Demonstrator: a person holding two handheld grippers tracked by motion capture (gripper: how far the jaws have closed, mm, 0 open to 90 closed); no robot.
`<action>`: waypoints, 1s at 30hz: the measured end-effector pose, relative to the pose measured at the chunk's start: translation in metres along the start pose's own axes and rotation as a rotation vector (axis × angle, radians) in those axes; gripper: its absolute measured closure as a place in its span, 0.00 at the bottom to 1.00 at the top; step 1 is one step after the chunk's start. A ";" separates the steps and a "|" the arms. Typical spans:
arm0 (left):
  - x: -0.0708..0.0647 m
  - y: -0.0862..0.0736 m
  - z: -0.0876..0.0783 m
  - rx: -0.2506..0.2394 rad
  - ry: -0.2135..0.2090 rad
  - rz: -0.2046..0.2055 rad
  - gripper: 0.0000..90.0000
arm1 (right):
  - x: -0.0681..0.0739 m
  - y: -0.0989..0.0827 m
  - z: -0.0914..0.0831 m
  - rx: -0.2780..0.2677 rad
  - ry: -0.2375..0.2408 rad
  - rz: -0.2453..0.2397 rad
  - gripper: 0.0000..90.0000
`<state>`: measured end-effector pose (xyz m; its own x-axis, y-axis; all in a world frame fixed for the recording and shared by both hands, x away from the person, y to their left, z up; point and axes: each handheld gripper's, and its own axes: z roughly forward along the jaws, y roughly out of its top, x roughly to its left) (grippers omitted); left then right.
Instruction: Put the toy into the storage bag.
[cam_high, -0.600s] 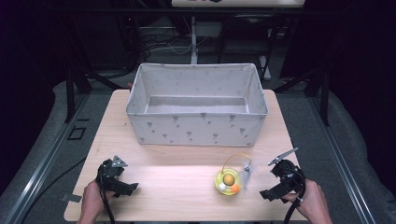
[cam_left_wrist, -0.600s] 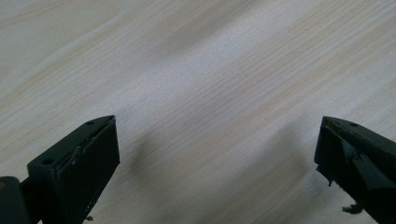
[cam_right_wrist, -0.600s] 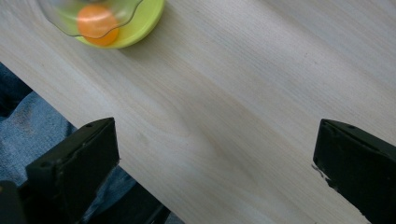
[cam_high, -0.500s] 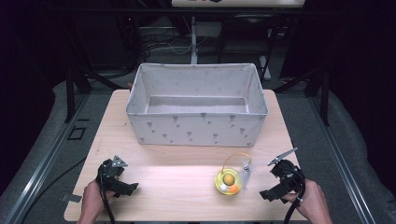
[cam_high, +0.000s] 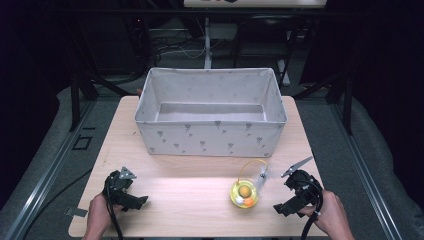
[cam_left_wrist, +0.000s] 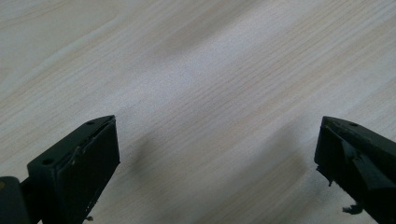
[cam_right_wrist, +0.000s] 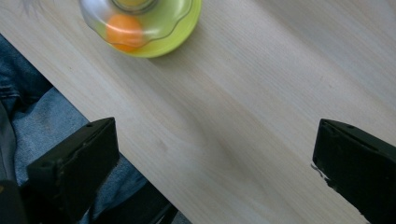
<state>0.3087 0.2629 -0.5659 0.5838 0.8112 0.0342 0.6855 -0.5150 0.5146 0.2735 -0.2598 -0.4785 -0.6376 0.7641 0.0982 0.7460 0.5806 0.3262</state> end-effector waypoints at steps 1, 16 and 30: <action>0.000 0.000 0.000 0.000 0.001 0.000 0.00 | 0.001 0.002 -0.002 0.003 0.002 -0.007 0.00; 0.000 0.000 0.000 0.000 0.001 0.002 0.00 | 0.017 0.019 -0.017 -0.054 0.035 -0.057 0.00; 0.001 -0.001 -0.001 -0.001 -0.001 0.002 0.00 | 0.027 0.034 -0.029 -0.080 0.060 -0.093 0.00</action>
<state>0.3081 0.2640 -0.5655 0.5854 0.8100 0.0341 0.6841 -0.5161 0.5154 0.2758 -0.2273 -0.4374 -0.7155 0.6884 0.1189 0.6668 0.6220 0.4105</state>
